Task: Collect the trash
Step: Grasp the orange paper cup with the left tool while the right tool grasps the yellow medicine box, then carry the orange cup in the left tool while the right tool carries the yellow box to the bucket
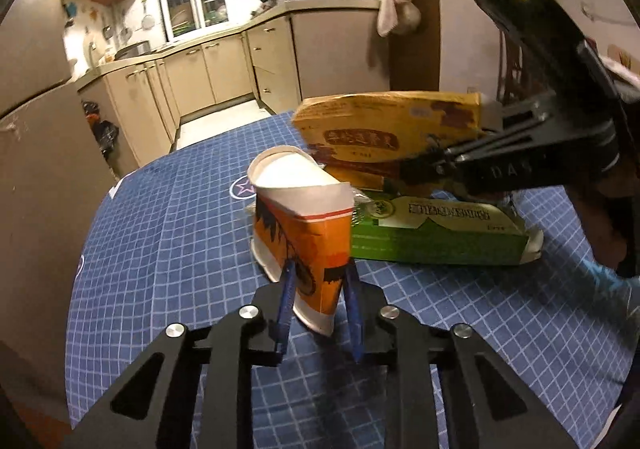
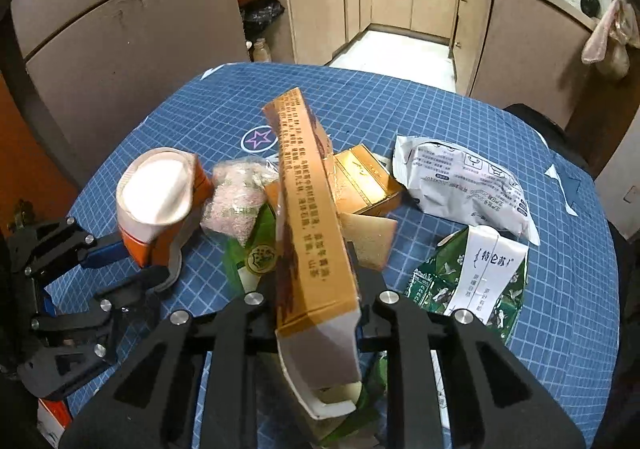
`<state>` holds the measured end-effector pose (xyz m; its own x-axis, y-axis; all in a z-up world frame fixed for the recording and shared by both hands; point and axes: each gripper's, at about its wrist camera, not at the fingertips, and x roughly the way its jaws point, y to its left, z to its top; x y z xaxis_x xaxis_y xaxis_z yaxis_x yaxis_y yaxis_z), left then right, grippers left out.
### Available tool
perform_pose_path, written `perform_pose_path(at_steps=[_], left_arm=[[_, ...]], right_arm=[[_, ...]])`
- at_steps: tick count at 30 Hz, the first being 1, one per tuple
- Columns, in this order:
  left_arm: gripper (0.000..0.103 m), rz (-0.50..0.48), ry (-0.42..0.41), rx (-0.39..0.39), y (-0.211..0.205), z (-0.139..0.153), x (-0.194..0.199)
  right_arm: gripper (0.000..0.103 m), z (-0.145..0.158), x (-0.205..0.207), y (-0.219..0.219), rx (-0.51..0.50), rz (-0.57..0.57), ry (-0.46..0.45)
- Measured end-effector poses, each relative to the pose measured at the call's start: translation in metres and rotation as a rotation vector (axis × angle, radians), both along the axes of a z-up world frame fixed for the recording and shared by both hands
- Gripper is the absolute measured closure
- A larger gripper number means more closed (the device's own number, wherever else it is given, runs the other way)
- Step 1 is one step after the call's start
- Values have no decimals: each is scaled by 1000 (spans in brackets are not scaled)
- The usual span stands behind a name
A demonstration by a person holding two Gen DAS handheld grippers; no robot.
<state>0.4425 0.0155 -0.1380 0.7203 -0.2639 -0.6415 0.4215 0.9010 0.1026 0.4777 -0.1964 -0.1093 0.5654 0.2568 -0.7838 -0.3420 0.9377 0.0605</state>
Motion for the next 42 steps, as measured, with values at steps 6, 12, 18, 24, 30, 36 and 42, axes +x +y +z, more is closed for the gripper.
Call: perform_pose_path(at_steps=[6,12,18,24,30,36,42], left_arm=[[84,67,-30,-87,29,14,-11],[86,123,-73,-142,45,35,-23],[87,150,-119,-182,49,62,-40],[87,142,-151,-206,30,90,-59],[87,118,-172,-224,2,111,-72],[87,69,-187,-246,-42,130,-86],[87,0,-202,-251,-94,139,-106]], right_arm=[[84,5,-10,-8,38,-27,-48],[85,19,-28,-12,69,-48,-103],[85,33,-53,-28,108,-91,-149],[85,54,-83,-58,141,-167,-211],[84,76,-121,-88,119,-245,-286],[84,82,-163,-118,87,-333,-332],[84,85,-202,-152,60,-428,-369]])
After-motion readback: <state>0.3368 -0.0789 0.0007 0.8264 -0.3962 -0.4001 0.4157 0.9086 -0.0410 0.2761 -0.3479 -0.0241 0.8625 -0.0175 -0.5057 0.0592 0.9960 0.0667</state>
